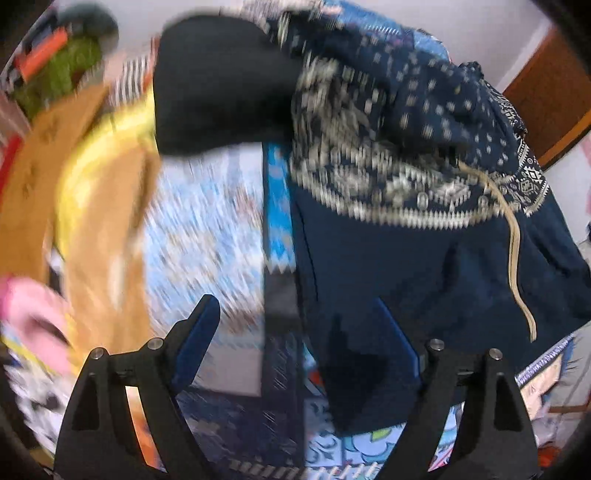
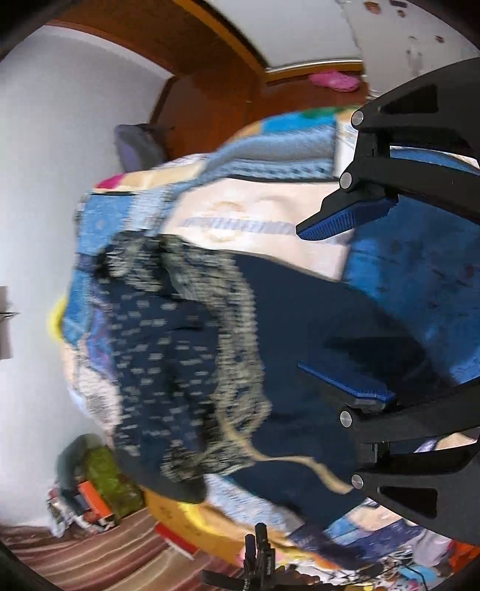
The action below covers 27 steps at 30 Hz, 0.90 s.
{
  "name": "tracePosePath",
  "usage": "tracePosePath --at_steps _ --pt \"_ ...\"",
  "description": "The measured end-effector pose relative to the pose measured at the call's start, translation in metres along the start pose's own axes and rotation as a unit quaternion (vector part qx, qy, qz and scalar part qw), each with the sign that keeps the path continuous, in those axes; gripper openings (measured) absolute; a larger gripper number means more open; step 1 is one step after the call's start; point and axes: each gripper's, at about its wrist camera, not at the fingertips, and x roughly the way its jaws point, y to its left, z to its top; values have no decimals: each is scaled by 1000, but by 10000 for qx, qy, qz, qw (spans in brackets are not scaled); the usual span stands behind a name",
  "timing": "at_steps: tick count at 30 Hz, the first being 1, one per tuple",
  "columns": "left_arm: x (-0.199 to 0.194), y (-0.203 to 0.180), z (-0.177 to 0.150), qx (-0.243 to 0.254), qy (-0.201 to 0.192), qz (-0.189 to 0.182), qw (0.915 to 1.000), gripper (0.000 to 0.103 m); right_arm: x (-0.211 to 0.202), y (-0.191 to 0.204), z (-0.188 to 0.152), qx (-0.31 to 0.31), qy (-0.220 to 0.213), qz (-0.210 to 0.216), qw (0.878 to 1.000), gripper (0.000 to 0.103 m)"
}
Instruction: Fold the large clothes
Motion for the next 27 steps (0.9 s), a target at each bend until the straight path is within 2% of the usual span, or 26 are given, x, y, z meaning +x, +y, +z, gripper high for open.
tracePosePath --at_steps 3,6,9,11,13,15,17,19,22,24,25,27 --pt "17 6 -13 -311 215 -372 9986 84 11 1 -17 153 233 96 9996 63" --pt "28 4 -17 -402 372 -546 9970 84 16 -1 -29 412 340 302 9981 63" --pt "42 4 -21 -663 593 -874 9922 84 24 -3 -35 823 505 602 9935 64" --pt "54 1 -25 -801 770 -1036 9884 84 26 -3 -39 1009 437 616 9920 66" --pt "60 -3 -27 -823 760 -998 9887 84 26 -3 -40 1108 365 643 9911 67" --pt "55 -10 -33 -704 540 -985 9912 84 25 -2 -42 1137 308 635 9910 67" --pt "50 -15 -40 -744 359 -1355 9873 83 24 0 -45 1084 230 610 9920 67" --pt "48 -18 -47 -799 277 -1566 9840 77 23 0 -48 1081 115 620 9921 67" --pt "46 -24 -52 -770 180 -1453 9862 68 21 3 -49 1007 8 650 9928 65" --pt "42 -23 -56 -702 151 -1310 9888 49 18 8 -49 920 -82 652 9936 62" --pt "39 -26 -57 -629 113 -1206 9906 44 16 11 -49 857 -149 674 9939 56" --pt "32 -31 -57 -475 -7 -1144 9923 21 13 16 -48 763 -265 637 9947 47"
